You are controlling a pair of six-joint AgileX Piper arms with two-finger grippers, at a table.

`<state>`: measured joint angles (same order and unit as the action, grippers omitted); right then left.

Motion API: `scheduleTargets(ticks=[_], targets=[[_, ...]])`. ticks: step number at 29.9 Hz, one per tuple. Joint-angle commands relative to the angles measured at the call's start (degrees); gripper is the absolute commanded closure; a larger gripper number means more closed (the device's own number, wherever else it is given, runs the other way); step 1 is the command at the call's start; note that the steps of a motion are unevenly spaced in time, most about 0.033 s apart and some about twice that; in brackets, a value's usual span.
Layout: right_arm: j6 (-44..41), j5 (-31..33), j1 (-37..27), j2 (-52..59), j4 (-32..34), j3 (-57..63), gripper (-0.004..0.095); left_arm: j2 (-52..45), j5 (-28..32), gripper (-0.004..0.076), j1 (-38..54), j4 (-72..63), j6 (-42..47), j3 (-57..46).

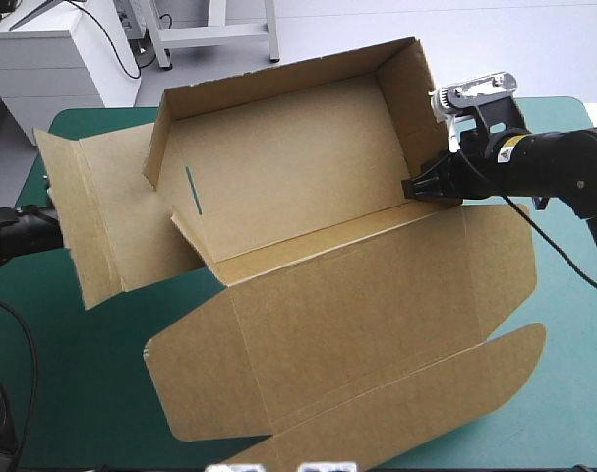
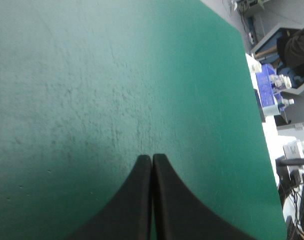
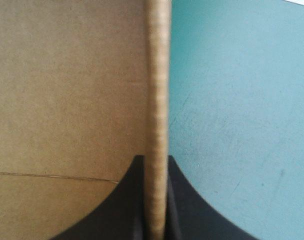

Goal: Fold the box

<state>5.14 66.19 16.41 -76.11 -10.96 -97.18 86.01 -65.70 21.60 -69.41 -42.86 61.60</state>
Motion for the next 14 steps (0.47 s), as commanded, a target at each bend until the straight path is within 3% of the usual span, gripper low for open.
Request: scheduleTargets(ticks=[1,14], targets=[[-0.1,-5.3,0.0,1.1,-1.8,-1.8,0.0926,-1.9,0.7,0.0732,-5.6,-3.6,1.6,0.0],[-1.8,-5.8,0.0,-3.5,8.3,-1.7,0.0926,-6.2,2.8,0.0732,-16.3,-6.9,2.7,0.0]])
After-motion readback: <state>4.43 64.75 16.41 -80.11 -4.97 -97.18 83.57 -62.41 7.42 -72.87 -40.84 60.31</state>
